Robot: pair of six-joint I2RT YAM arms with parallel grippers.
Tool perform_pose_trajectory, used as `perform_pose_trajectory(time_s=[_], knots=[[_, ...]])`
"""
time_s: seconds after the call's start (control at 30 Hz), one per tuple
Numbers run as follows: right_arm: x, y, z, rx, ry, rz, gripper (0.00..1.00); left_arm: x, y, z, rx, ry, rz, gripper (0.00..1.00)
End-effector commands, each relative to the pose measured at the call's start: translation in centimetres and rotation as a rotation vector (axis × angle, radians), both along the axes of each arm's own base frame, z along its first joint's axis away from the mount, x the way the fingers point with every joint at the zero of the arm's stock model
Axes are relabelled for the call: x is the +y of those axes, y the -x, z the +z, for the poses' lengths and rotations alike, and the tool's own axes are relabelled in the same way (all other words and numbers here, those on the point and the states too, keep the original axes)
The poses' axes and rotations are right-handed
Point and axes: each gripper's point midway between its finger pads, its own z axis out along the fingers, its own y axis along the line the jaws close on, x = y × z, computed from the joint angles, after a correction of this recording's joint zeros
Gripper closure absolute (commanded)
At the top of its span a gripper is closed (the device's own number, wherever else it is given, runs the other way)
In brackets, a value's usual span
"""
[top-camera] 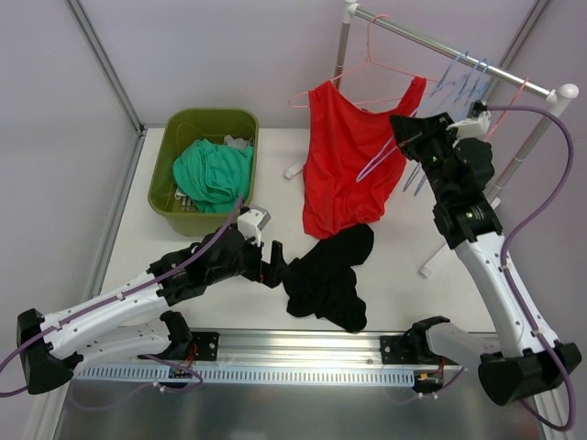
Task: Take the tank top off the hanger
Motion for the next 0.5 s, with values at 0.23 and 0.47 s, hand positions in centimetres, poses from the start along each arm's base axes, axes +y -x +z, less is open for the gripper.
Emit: perform_pose_trajectory(time_s=[0.23,0.47], knots=[[3.2,-5.0,3.9,-0.042,0.003,0.109,1.00,0.5,0.0,-0.9,0.001,-0.013,0.018,0.01],[1.8,-8.5,3.8,-0.011,-0.016,0.053,1.00,0.7,0.1,-2.2,0.025,-0.042,0.022,0.01]])
